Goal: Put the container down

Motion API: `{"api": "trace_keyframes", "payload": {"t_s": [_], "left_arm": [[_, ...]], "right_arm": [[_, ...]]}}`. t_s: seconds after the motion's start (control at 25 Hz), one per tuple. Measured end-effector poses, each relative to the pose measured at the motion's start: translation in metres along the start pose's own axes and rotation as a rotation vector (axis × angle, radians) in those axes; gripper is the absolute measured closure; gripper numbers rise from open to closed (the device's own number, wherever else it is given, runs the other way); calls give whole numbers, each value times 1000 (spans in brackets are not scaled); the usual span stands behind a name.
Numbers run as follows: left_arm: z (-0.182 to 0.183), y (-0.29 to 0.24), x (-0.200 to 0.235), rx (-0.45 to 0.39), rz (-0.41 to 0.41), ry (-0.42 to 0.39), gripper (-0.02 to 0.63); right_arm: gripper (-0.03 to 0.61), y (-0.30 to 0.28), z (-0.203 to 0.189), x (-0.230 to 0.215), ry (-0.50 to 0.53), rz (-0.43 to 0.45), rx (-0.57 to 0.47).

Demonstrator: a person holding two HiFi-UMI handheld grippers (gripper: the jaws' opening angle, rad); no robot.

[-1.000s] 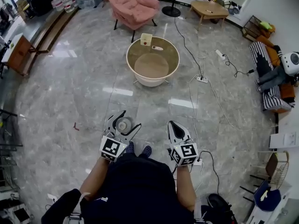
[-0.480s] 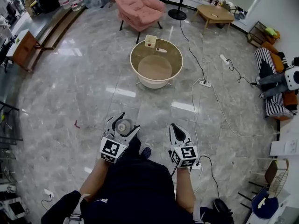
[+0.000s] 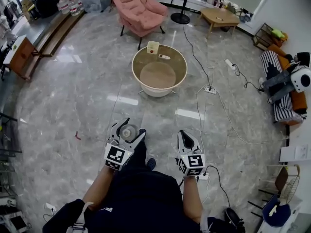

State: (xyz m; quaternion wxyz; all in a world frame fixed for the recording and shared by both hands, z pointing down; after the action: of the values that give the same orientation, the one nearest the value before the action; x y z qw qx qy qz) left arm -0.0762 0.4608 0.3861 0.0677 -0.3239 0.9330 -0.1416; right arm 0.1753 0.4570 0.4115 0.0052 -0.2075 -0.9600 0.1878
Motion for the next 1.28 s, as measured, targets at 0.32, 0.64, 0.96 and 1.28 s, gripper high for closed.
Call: {"api": "trace_keyframes", "payload": {"t_s": [0.32, 0.64, 0.96, 1.28], "left_arm": [[3, -20, 17, -25, 7, -27, 278], [1, -34, 42, -13, 22, -1, 278], [10, -58, 78, -17, 28, -1, 278], [16, -88, 117, -29, 19, 20, 278]], "right_arm": [[551, -12, 17, -11, 80, -32, -62], [551, -36, 23, -12, 71, -19, -55], [551, -74, 34, -19, 51, -15, -40], [551, -118, 47, -25, 31, -18, -20]]}}
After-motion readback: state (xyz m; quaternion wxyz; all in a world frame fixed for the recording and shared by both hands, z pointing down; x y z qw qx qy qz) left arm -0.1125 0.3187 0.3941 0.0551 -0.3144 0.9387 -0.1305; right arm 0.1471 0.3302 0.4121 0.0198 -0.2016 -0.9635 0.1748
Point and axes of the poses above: the fingertips, and each gripper's own axes: y backward along the fingers, x to its left, z out of its top, the point moved 7 cm from there along y, backward along the fingers, and after that the axes turned 5 degrees about -z, right-handed, at the moved point
